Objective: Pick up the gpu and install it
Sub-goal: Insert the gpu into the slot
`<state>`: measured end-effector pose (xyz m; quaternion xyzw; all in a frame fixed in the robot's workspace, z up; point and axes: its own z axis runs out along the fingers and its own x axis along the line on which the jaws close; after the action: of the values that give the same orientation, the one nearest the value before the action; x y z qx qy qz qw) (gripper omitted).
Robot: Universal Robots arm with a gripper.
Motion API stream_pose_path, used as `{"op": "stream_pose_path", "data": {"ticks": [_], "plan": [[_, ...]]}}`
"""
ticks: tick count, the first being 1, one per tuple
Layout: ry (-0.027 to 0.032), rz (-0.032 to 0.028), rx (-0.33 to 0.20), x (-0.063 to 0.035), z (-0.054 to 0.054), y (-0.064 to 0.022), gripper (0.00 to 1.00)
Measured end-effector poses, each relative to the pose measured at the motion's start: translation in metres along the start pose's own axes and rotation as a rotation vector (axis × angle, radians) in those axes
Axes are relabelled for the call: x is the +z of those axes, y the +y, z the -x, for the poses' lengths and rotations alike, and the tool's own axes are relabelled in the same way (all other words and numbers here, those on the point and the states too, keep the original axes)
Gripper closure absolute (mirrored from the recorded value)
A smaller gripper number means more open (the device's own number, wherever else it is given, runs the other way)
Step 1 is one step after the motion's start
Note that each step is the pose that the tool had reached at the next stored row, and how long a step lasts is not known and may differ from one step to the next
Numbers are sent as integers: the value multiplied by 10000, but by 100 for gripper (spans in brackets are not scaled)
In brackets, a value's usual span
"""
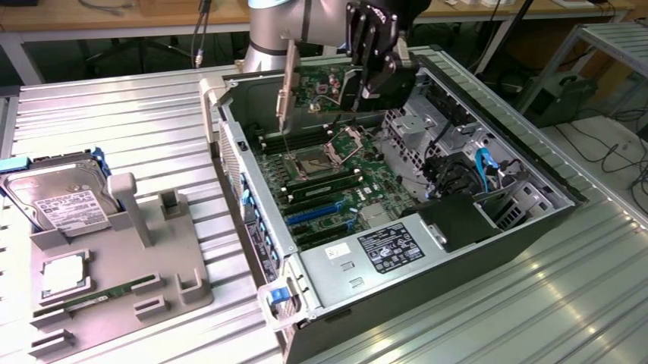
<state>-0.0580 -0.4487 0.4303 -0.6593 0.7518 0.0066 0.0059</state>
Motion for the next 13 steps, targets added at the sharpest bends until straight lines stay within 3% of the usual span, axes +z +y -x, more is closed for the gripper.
{"op": "stream_pose_path", "data": {"ticks": [9, 13], "plan": [[-1, 12, -815, 7, 0, 0, 72], [-3, -41, -977, 30, -1, -1, 72]]}}
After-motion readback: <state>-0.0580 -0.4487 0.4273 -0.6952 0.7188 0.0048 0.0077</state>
